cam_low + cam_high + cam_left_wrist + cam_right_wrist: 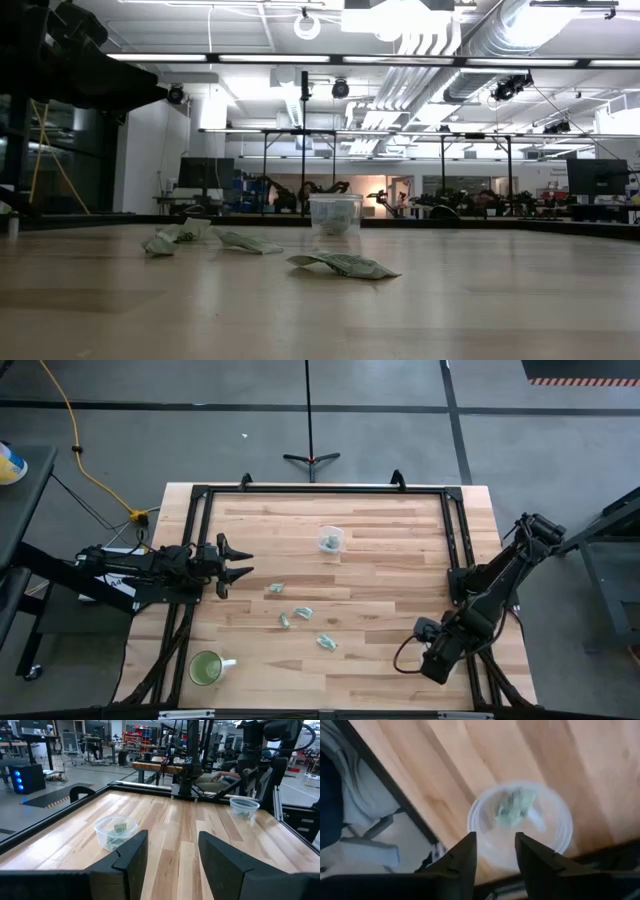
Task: Pick and place items into bin
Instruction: Put the green stevia packet into the circle transparent bin
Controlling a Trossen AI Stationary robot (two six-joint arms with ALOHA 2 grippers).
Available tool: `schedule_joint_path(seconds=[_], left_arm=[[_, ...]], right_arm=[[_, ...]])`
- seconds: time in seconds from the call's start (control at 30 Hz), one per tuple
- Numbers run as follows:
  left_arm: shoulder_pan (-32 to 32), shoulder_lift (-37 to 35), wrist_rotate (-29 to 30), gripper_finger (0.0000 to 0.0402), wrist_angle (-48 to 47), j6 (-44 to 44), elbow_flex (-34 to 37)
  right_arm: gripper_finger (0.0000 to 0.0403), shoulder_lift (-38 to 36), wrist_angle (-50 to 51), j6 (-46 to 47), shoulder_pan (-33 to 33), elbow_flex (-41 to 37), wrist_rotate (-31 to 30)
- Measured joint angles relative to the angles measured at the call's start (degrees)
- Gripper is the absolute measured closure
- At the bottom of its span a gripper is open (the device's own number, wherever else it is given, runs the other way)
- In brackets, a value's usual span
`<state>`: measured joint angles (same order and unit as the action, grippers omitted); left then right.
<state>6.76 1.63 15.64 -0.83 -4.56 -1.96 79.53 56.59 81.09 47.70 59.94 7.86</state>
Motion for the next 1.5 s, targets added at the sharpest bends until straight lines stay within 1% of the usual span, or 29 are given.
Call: schedule_joint_path(seconds=[0.03,0.1,0.2,0.23,0.27,0.3,0.33,0.4,0.5,0.57,0.67,0.73,0.8,0.97,1.07,1.23,1.37,1.5], left_arm=[[0.0,0.0,0.0,0.0191,0.0,0.0,0.0],[0.0,0.0,0.0,0.0191,0.0,0.0,0.0],[0.0,0.0,0.0,0.0191,0.0,0.0,0.0],[0.0,0.0,0.0,0.0191,0.0,-0.1,0.0],[0.0,0.0,0.0,0.0191,0.0,-0.2,0.0],[0.0,0.0,0.0,0.0191,0.0,-0.2,0.0],[0.0,0.0,0.0,0.0191,0.0,-0.2,0.0],[0.0,0.0,0.0,0.0191,0.0,-0.2,0.0],[0.0,0.0,0.0,0.0191,0.0,-0.2,0.0],[0.0,0.0,0.0,0.0191,-0.1,-0.2,0.0],[0.0,0.0,0.0,0.0191,0.0,-0.2,0.0],[0.0,0.0,0.0,0.0191,0.0,-0.2,0.0],[0.0,0.0,0.0,0.0191,-0.1,-0.2,0.0],[0.0,0.0,0.0,0.0191,-0.1,-0.2,0.0],[0.0,0.0,0.0,0.0191,0.0,-0.2,0.0],[0.0,0.0,0.0,0.0191,0.0,-0.2,0.0],[0.0,0.0,0.0,0.0191,-0.1,-0.2,0.0],[0.0,0.0,0.0,0.0191,-0.1,-0.2,0.0]], right_arm=[[0.0270,0.0,-0.1,-0.9,-0.4,0.0,-1.7],[0.0260,0.0,-1.1,-3.7,-1.6,0.0,-8.1],[0.0248,0.0,-5.4,-11.4,-4.2,0.0,-23.9],[0.0244,0.3,-8.2,-14.5,-5.4,0.0,-29.4],[0.0241,0.8,-11.2,-17.4,-6.8,0.0,-33.5],[0.0237,1.5,-14.6,-20.4,-8.4,0.0,-36.3],[0.0234,2.6,-18.2,-24.1,-10.3,0.0,-36.9],[0.0227,5.9,-26.2,-33.6,-14.0,0.0,-34.9],[0.0217,11.7,-37.9,-47.0,-18.4,0.0,-29.2],[0.0211,15.4,-44.8,-52.8,-20.7,0.0,-24.3],[0.0205,20.5,-51.1,-58.0,-23.6,0.0,-15.2],[0.0203,23.6,-53.5,-58.9,-24.9,0.0,-11.2],[0.0203,26.3,-55.3,-58.2,-25.8,0.0,-8.8],[0.0203,31.4,-59.9,-56.8,-26.8,0.0,-7.7],[0.0203,32.3,-63.0,-56.8,-26.8,0.0,-6.0],[0.0210,32.3,-64.3,-57.1,-26.8,0.0,-7.4],[0.0217,32.9,-65.1,-57.5,-26.8,0.0,-7.2],[0.0225,34.9,-67.4,-56.8,-27.0,0.0,-4.4]])
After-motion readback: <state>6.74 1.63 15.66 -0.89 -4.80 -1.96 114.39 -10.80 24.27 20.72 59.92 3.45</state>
